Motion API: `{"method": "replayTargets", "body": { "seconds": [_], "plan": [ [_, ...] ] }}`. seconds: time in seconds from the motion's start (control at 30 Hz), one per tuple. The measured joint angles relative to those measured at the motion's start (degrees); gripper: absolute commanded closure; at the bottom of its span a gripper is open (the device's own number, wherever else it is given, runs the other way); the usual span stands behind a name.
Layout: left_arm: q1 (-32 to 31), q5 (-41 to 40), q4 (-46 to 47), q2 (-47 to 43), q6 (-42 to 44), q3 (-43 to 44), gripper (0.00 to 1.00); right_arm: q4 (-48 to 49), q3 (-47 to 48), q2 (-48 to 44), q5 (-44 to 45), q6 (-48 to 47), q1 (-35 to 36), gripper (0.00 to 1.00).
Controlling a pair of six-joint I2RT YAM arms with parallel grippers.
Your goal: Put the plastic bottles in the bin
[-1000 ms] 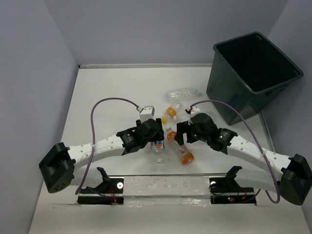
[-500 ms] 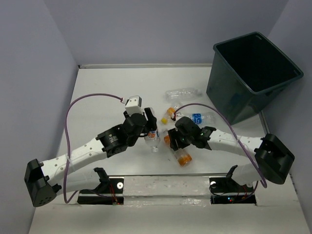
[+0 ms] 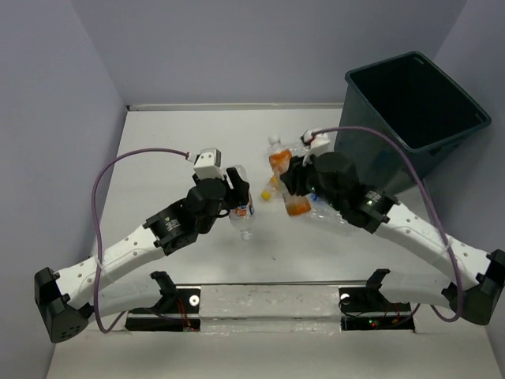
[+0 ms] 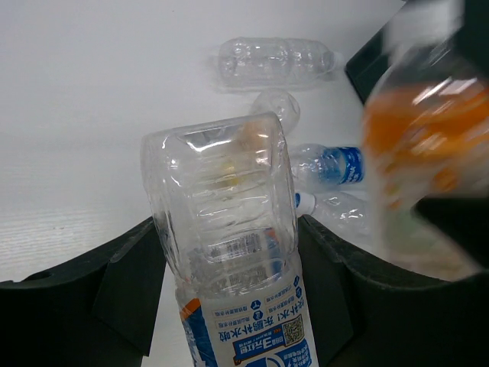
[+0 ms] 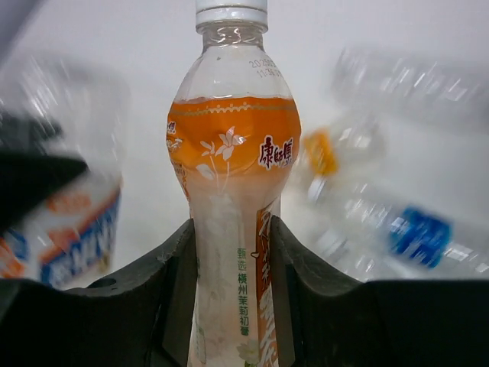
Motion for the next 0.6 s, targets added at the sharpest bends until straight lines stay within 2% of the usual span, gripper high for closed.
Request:
{"method": "replayTargets", "body": {
  "seconds": [0.1, 0.17, 0.33, 0.37, 0.4, 0.43, 0.47, 0.5, 0.53, 0.6],
  "plan": [
    [0.0, 1.14, 0.7, -0.35, 0.76, 1.11, 0.51, 2.01, 10.88, -1.62, 6.4, -5.2, -3.89, 0.77],
    [0.0, 1.75, 1.22, -0.33, 1.25, 1.9, 0.52, 6.49, 18.86, -1.68, 12.37, -10.84, -10.03, 0.77],
    [0.0, 3.17, 2.75, 1.4, 3.37, 7.13, 0.52, 12.02, 34.91, 4.46, 16.98, -17.75, -32.85, 0.78],
    [0.0, 3.54, 3.82, 2.36, 3.93, 8.87, 0.52, 12.81, 36.92, 6.01, 17.4, -18.27, -35.41, 0.78],
    [0.0, 3.72, 4.26, 3.21, 4.33, 10.4, 0.52, 13.25, 38.99, 8.11, 17.99, -18.8, -38.71, 0.74],
    [0.02, 3.98, 5.07, 4.13, 4.81, 11.89, 0.53, 13.66, 40.63, 10.1, 17.92, -19.23, -41.0, 0.62],
    [0.02, 4.31, 6.03, 5.16, 5.38, 13.55, 0.53, 13.99, 41.55, 11.67, 17.75, -19.47, -42.51, 0.27],
    [0.02, 4.46, 6.56, 5.99, 5.81, 14.78, 0.54, 14.29, 41.92, 13.66, 17.49, -19.58, -43.98, 0.1],
    [0.02, 4.79, 7.43, 7.48, 6.34, 16.85, 0.55, 13.75, 41.88, 15.61, 17.03, -19.76, -45.42, 0.01],
    [0.02, 5.31, 9.11, 10.43, 7.52, 20.7, 0.55, 12.48, 41.7, 17.97, 16.74, -19.96, -46.71, 0.0]
  ]
}}
